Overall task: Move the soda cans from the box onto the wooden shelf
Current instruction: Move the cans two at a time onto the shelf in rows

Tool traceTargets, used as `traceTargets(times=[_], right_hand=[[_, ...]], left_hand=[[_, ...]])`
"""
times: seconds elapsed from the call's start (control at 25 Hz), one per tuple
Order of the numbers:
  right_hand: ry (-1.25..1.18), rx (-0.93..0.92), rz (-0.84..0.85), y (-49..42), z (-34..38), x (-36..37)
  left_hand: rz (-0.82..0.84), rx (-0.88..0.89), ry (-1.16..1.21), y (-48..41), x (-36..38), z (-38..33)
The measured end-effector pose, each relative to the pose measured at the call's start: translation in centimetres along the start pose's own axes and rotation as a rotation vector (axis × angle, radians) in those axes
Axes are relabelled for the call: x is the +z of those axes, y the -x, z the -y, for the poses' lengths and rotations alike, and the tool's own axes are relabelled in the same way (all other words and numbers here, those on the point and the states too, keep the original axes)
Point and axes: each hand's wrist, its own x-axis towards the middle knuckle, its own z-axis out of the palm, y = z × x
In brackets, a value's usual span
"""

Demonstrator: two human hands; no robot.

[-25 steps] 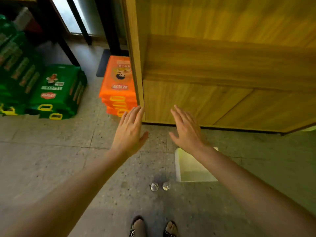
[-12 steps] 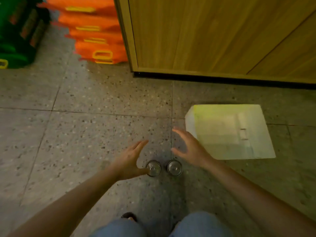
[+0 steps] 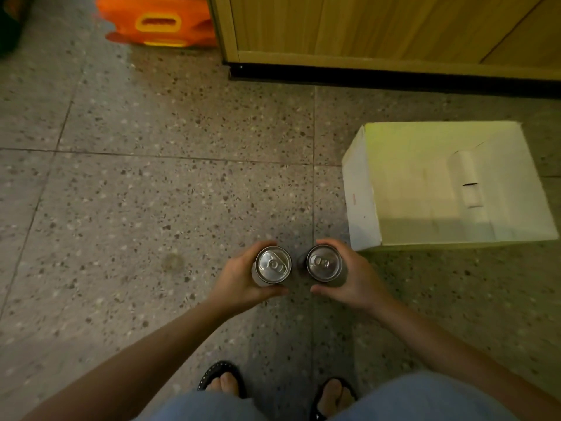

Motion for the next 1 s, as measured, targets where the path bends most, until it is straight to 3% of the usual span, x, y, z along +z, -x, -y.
traceTargets(times=[0.24, 0.4, 0.8, 1.0], right_hand=[[-0.032, -0.008, -0.089, -0.4, 1.9, -0.9], [-0.077, -0.018, -0.112, 0.9, 9.8, -7.1], [-0.197, -0.129, -0.196, 8.3, 46.2, -33.4], [-0.244, -0.188, -0.243, 13.4, 62.2, -46.1]], left_hand=[[-0.090, -0.024, 0.129, -0.2, -1.9, -3.0], [-0.087, 0.031, 0.080, 1.3, -8.9, -10.9], [-0.215, 0.202, -0.003, 11.6, -36.2, -45.1], [-0.228, 0.278, 0.111, 17.1, -48.0, -61.6]])
